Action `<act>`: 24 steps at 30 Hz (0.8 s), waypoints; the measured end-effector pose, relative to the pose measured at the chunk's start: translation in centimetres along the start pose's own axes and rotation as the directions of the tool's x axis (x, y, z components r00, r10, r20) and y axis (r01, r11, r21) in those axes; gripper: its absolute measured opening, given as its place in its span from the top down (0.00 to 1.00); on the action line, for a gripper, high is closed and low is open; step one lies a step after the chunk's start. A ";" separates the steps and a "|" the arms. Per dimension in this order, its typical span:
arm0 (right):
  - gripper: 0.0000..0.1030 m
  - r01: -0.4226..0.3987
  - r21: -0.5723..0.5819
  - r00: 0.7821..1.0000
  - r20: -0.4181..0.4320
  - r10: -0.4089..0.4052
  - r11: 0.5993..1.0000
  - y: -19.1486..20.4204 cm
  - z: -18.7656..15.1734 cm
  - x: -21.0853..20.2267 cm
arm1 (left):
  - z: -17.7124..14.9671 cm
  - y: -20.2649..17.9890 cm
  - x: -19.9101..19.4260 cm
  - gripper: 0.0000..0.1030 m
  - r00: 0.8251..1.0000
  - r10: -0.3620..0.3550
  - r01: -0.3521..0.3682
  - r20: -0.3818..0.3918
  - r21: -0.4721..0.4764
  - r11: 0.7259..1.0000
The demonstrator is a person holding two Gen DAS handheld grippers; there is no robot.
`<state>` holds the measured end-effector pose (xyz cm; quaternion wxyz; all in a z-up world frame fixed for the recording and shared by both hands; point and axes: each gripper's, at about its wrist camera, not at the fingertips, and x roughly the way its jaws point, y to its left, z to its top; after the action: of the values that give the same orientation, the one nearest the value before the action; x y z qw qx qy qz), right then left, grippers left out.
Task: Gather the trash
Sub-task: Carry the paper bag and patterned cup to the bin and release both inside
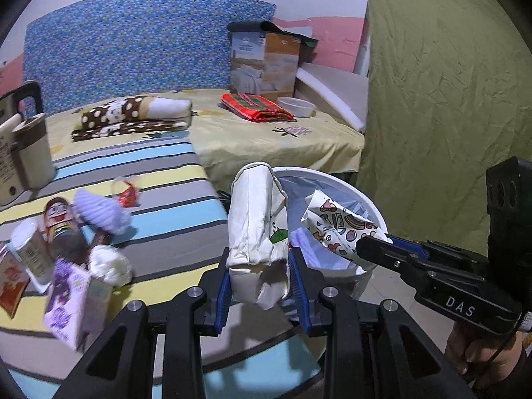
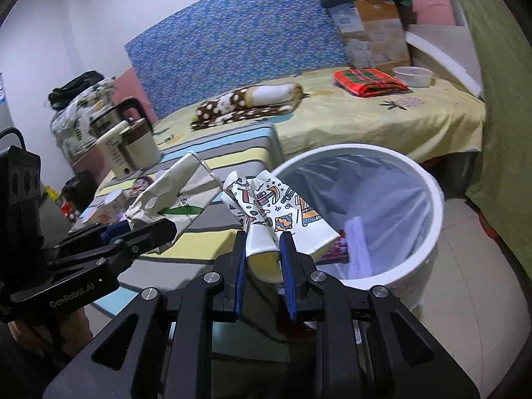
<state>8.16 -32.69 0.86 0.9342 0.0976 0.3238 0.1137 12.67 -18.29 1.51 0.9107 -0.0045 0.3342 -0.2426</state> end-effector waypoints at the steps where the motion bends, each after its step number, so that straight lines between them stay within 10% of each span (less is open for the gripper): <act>1: 0.79 0.006 0.004 1.000 -0.001 -0.006 1.000 -0.3 0.0 0.1 | 0.2 -0.2 0.5 0.68 1.000 -0.005 0.005 -0.003 0.004 1.000; 24: 0.77 0.093 0.089 0.994 -0.059 -0.088 0.992 -4.2 0.6 2.7 | 2.6 -2.1 9.5 0.64 0.994 -0.086 0.088 -0.071 0.027 0.996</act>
<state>11.23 -35.99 -1.36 0.9236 0.1224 0.3586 0.0588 19.58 -24.76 -1.81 0.8870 0.0030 0.3617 -0.2872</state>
